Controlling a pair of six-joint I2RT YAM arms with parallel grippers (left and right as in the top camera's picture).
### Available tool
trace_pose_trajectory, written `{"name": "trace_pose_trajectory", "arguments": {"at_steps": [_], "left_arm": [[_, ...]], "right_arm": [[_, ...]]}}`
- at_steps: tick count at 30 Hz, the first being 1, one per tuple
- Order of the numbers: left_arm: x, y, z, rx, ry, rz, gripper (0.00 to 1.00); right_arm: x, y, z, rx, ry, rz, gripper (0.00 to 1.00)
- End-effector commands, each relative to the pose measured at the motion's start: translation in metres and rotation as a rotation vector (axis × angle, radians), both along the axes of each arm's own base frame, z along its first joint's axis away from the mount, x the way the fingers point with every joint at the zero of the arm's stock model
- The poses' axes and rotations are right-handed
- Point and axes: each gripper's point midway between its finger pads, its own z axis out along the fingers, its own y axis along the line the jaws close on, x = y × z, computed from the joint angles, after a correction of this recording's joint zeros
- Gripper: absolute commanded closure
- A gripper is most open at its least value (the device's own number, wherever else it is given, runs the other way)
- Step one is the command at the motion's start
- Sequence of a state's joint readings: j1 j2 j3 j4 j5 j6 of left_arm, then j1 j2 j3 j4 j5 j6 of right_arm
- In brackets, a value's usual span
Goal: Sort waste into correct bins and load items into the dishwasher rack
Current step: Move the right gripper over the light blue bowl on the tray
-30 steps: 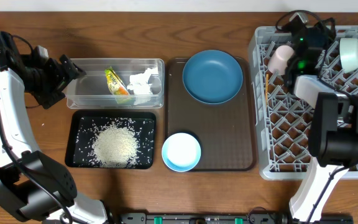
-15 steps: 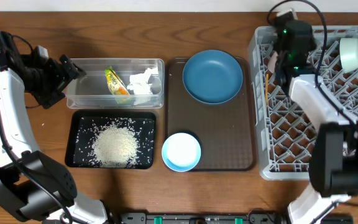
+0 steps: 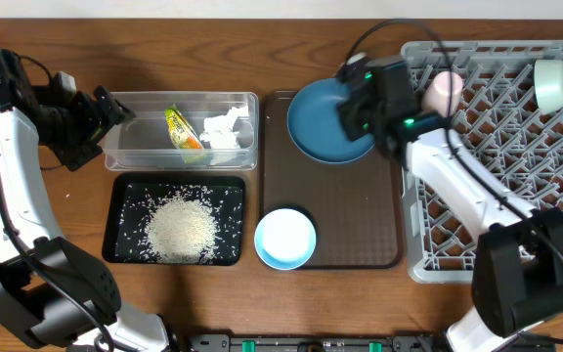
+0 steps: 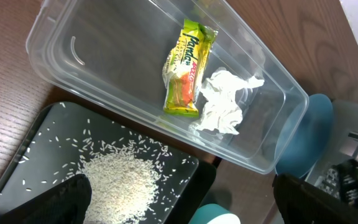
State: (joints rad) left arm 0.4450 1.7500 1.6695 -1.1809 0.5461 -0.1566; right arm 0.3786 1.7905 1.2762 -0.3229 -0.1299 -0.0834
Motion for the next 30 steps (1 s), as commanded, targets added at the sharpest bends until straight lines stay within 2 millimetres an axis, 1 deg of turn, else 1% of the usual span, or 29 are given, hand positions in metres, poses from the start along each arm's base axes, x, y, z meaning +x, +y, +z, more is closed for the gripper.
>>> {"name": "trace_pose_trajectory", "arguments": {"at_steps": [1,3,6,10,13,16,20,25,30], "left_arm": [[0.001,0.002,0.012,0.016,-0.034,-0.002,0.04],[0.001,0.002,0.013,0.016,-0.034,-0.002,0.04],[0.001,0.002,0.013,0.016,-0.034,-0.002,0.04],[0.001,0.002,0.013,0.016,-0.034,-0.002,0.04],[0.001,0.002,0.013,0.016,-0.034,-0.002,0.04],[0.001,0.002,0.013,0.016,-0.034,-0.002,0.04],[0.001,0.002,0.013,0.016,-0.034,-0.002,0.04],[0.001,0.002,0.013,0.016,-0.034,-0.002,0.04],[0.001,0.002,0.013,0.016,-0.034,-0.002,0.04]], "right_arm": [[-0.043,0.052,0.003,0.185,0.163,0.116,0.55],[-0.072,0.072,-0.002,0.212,0.254,0.199,0.53],[-0.108,0.097,-0.003,0.254,0.352,0.304,0.50],[-0.141,0.124,0.002,0.293,0.412,0.414,0.46],[-0.162,0.137,-0.001,0.280,0.451,0.447,0.46],[-0.179,0.142,-0.006,0.242,0.487,0.463,0.45],[-0.199,0.140,-0.019,0.155,0.541,0.424,0.46],[-0.230,0.145,-0.030,0.059,0.566,0.463,0.46],[-0.250,0.138,-0.046,-0.102,0.538,0.456,0.46]]}}
